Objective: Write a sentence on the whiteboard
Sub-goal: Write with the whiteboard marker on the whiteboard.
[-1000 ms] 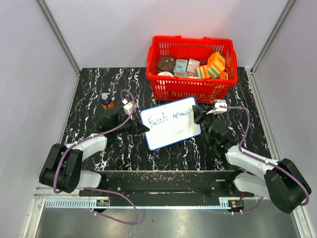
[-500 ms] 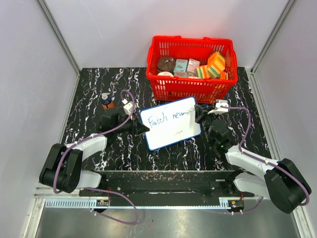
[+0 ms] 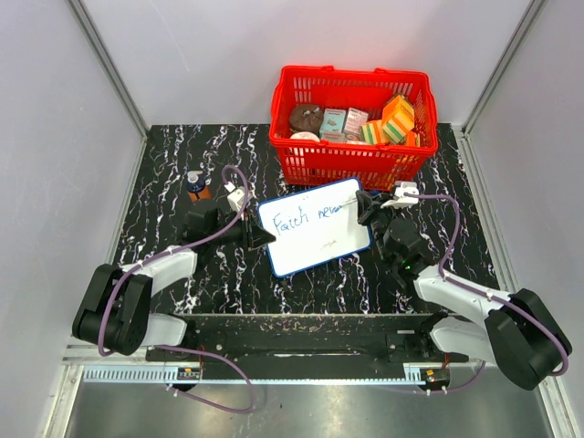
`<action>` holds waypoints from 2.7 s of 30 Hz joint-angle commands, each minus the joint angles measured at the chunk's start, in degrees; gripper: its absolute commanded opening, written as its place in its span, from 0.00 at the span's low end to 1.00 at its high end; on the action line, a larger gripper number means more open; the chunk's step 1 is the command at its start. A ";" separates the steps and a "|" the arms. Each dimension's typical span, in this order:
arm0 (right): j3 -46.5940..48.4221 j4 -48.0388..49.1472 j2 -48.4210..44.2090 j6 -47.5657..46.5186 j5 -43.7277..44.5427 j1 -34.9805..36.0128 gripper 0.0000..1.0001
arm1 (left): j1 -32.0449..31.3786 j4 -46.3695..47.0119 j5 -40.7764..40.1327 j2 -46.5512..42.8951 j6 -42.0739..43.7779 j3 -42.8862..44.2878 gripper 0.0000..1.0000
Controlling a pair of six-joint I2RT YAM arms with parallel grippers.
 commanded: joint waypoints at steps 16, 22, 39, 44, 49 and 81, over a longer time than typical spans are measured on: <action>0.11 0.85 0.44 1.81 -3.77 -0.23 0.00 | 0.30 0.43 -6.07 -0.53 8.24 0.47 0.00; -0.94 -0.12 -0.52 2.07 -3.60 -0.23 0.00 | 0.30 0.43 -6.24 -0.44 8.24 0.56 0.00; -3.14 -2.93 -2.54 2.78 -1.84 -0.23 0.00 | 0.30 0.43 -6.24 -0.44 8.24 0.56 0.00; -3.67 -3.99 -3.42 2.69 -0.43 -0.23 0.00 | 0.30 0.43 -6.24 -0.36 8.24 0.56 0.00; -3.32 -4.69 -4.13 2.08 1.24 -0.23 0.00 | 0.30 0.43 -6.24 -0.36 8.24 0.47 0.00; -0.68 -3.37 -9.84 -1.79 -0.43 -0.23 0.00 | 0.30 0.43 -6.15 -0.44 8.24 0.47 0.00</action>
